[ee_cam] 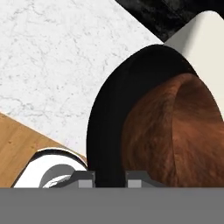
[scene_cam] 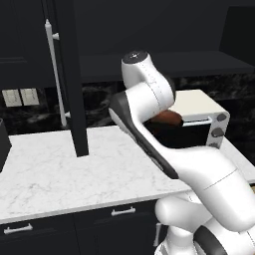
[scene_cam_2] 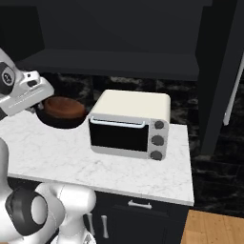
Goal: Pick up the bowls on the counter and stack them on top of one another in the open cabinet. Place the smaller bowl on top of the larger bowl.
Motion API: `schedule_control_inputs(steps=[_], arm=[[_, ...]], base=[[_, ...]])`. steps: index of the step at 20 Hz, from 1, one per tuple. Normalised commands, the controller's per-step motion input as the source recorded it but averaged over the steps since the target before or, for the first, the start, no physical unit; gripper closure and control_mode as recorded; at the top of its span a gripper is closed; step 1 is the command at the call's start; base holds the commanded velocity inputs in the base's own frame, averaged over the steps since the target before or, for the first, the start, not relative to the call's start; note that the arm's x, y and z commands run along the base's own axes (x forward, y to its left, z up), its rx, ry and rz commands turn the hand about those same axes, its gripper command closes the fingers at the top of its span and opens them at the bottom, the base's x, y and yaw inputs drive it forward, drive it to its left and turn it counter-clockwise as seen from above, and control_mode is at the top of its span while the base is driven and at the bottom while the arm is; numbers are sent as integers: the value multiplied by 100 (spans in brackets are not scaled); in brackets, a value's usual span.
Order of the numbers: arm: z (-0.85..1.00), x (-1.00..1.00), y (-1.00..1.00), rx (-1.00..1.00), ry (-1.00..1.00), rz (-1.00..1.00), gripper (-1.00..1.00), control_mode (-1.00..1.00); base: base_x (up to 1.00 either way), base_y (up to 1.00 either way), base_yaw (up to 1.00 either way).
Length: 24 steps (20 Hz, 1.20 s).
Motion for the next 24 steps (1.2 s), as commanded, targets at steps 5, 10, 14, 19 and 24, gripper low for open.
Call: schedule_control_inputs(steps=[5, 10, 14, 19, 24], arm=[[64, 10, -2, -10, -20, 0, 100, -100], [71, 61, -3, -15, -2, 4, 100, -100], [65, 83, 0, -12, -1, 6, 100, -100], [41, 51, -4, -7, -15, 3, 100, -100], [10, 92, -18, -1, -2, 2, 100, -100]], base=[[0, 0, 0], [0, 0, 0], [0, 0, 0], [0, 0, 0], [0, 0, 0]])
